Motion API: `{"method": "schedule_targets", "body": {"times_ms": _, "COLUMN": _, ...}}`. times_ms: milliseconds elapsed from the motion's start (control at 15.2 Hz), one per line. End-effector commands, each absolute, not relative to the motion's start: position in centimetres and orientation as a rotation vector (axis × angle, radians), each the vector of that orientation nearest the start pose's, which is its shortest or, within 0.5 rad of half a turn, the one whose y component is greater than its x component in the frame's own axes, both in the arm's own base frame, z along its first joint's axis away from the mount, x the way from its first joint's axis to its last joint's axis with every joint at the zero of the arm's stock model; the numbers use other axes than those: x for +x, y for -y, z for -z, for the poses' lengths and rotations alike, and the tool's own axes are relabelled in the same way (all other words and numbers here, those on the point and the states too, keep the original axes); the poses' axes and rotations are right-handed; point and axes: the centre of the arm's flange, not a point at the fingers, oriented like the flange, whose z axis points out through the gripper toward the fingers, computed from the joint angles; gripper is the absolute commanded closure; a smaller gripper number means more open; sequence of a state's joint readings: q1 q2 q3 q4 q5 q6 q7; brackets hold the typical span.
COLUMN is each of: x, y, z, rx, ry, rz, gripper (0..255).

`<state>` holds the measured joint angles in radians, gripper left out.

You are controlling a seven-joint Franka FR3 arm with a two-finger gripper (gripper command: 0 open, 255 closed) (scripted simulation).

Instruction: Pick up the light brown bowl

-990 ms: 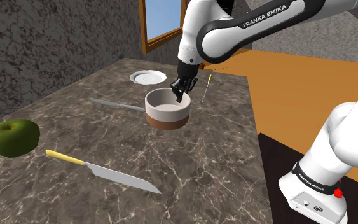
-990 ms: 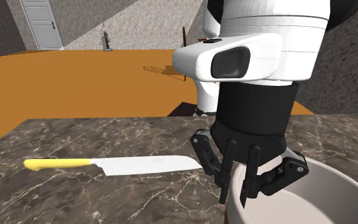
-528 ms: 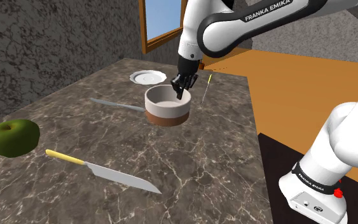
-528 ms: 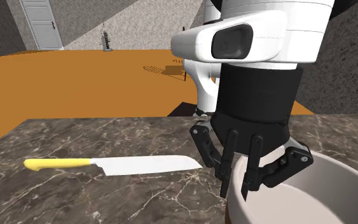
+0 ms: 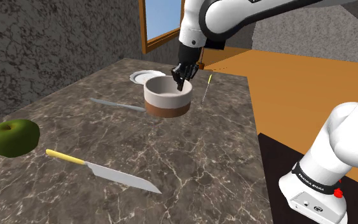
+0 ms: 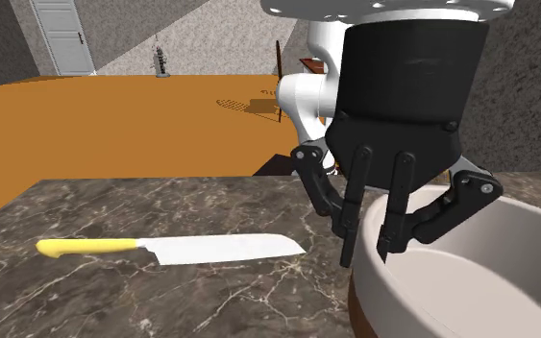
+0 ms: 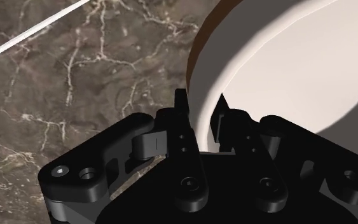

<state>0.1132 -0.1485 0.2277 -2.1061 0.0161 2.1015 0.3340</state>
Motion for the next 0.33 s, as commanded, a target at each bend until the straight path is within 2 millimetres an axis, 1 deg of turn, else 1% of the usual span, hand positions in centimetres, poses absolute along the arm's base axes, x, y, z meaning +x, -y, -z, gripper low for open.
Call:
{"method": "schedule_targets", "body": {"times_ms": 0, "x": 49.4, "y": -17.9, "z": -50.6, "rx": -3.105, "ry": -0.001, "rz": 0.216, "gripper": 255}}
{"method": "schedule_targets", "body": {"times_ms": 132, "x": 49.4, "y": -17.9, "z": -51.7, "rx": -3.105, "ry": -0.001, "rz": 0.216, "gripper": 255}}
{"method": "schedule_targets", "body": {"times_ms": 264, "x": 49.4, "y": -17.9, "z": -51.8, "rx": -3.105, "ry": -0.001, "rz": 0.216, "gripper": 255}}
